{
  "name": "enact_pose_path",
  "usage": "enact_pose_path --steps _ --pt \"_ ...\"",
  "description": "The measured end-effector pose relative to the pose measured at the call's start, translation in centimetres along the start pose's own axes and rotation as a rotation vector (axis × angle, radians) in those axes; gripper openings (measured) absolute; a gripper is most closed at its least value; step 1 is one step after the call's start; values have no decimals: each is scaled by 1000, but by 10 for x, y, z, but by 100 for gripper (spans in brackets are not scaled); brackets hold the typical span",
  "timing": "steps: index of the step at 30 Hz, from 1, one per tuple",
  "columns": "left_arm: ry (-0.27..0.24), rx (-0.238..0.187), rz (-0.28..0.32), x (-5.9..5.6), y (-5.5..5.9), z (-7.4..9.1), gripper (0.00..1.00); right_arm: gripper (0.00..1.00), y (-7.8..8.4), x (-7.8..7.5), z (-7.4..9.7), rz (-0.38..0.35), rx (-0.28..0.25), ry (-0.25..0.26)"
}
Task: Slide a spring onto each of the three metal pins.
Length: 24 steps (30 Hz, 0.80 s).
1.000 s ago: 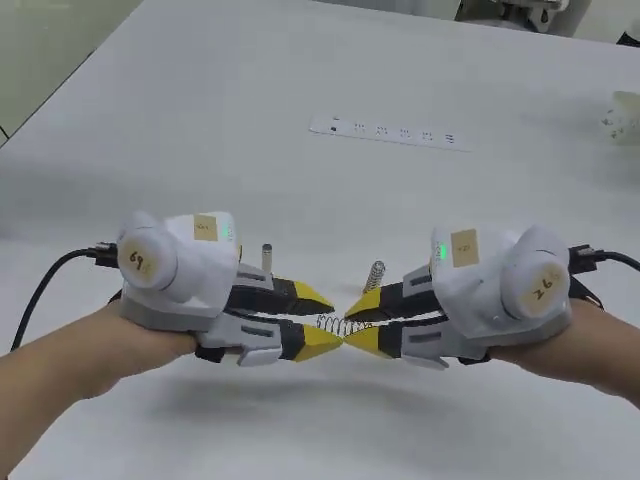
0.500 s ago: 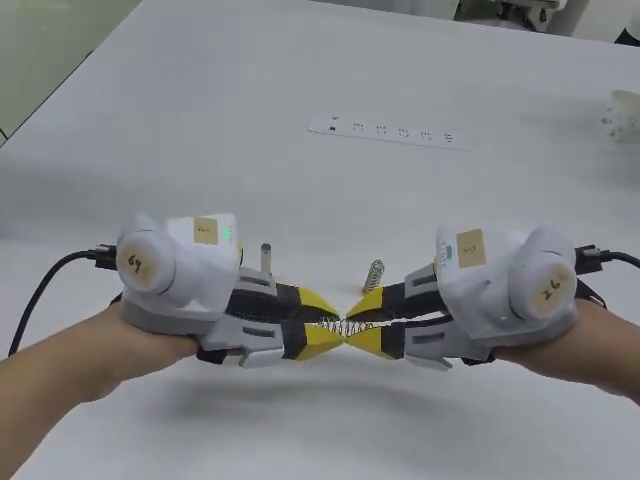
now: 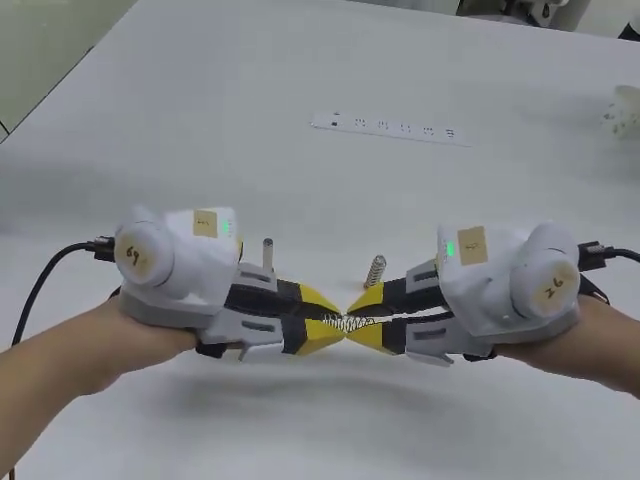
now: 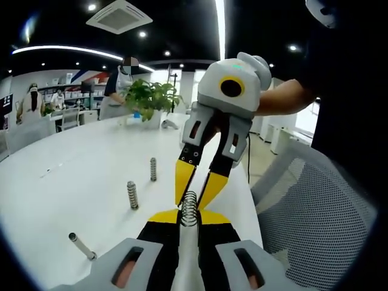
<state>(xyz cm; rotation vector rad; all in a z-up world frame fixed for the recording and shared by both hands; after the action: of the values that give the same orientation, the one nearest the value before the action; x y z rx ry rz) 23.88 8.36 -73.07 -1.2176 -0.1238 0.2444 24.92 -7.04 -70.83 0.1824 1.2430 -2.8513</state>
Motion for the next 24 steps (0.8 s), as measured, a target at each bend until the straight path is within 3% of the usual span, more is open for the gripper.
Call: enact_pose_path --steps 7,11,24 --pt "26 2 5 -5 -1 -1 2 9 4 4 4 -20 -4 -14" --pt "28 -5 11 -6 -2 -1 2 12 14 4 6 -30 30 -12" --pt "30 5 21 -4 3 2 2 8 9 2 14 -47 -18 9"
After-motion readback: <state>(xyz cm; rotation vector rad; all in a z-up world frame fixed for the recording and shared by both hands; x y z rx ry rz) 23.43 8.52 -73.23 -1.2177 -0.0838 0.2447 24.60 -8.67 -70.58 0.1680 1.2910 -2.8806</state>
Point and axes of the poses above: the centre of the closed fingertips' face, and the gripper's own axes: z roughly backward along the fingers, x roughly to its left, y roughly out of its underside, the point moved 10 cm from there along z, roughly backward along the fingers, and after that the axes turned 4 degrees about -z, right-handed, at the moved point
